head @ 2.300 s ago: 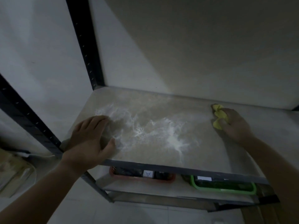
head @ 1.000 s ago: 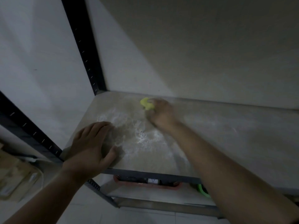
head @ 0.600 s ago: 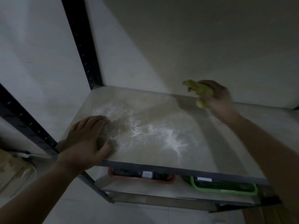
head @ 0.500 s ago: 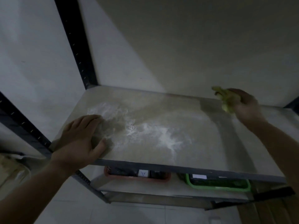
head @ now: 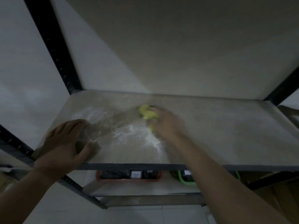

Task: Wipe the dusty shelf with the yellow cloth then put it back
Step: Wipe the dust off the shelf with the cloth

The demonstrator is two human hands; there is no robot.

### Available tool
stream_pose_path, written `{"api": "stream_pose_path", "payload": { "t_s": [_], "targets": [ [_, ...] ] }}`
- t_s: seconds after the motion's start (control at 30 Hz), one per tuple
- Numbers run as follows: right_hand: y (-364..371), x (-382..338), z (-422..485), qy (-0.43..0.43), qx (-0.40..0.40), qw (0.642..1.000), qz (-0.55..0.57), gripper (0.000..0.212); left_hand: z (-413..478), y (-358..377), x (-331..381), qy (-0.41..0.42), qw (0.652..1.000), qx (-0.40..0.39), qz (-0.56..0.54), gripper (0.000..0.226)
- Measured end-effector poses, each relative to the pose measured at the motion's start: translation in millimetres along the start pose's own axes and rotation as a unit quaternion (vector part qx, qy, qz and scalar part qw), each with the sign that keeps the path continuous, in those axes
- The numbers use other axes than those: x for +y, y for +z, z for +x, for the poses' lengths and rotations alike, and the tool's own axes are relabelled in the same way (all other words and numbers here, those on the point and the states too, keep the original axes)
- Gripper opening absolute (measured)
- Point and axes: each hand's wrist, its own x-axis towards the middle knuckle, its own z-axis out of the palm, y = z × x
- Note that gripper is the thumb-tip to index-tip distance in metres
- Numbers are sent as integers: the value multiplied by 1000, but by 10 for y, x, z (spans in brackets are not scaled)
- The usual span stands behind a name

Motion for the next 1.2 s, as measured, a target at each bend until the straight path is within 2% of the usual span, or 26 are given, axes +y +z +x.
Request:
{"api": "stream_pose_path", "payload": {
  "t_s": [0.1, 0.17, 0.23, 0.3, 0.43, 0.53, 0.6, 0.7, 0.83, 0.93, 1.0, 1.07, 1.1, 1.2],
  "targets": [
    [316, -524, 102, -67, -72, 990, 103, 45, -9, -6, -1, -1, 1000, -4, 4, 77],
    [227, -571, 170, -55, -82, 975, 197, 44, -8, -8, -6, -2, 1000, -3, 6, 77],
    [-64, -420, 216, -36, -25, 965, 259, 40, -5, -12, -9, -3, 1000, -2, 7, 78],
    [-455, -78, 225, -8, 52, 962, 266, 37, -1, -7, -6, -4, 1000, 3, 7, 78],
    [-1169, 871, 167, 85, 126, 964, 220, 39, -5, -4, -15, -4, 1000, 2, -4, 79],
    [-1385, 1485, 122, 216, 165, 962, 21, 42, 5, -2, -21, -2, 1000, 0, -1, 82],
    [-1362, 1632, 110, 237, 128, 959, -91, 50, 14, 3, -30, 0, 1000, -4, -2, 89],
    [-1159, 1417, 246, 205, 99, 970, -83, 49, 24, 8, -36, 3, 1000, -8, 4, 96],
    [-410, 554, 444, 58, 44, 996, -55, 39, 27, 2, -46, 1, 1000, -18, -5, 98],
    [211, -156, 454, -49, 17, 999, -4, 40, 21, -2, -44, 3, 1000, -18, -3, 88],
    [380, -484, 398, -104, -37, 993, 40, 41, 16, -17, -35, 1, 1000, -21, -1, 83],
    [322, -555, 326, -111, -93, 984, 100, 43, 11, -26, -17, 2, 1000, -14, -4, 80],
    [225, -506, 280, -98, -90, 982, 136, 44, 8, -28, -6, 4, 1000, -10, -5, 79],
    [-281, -36, 71, -28, 32, 981, 192, 40, -3, -32, 6, 0, 1000, -3, -9, 78]
  ]
}}
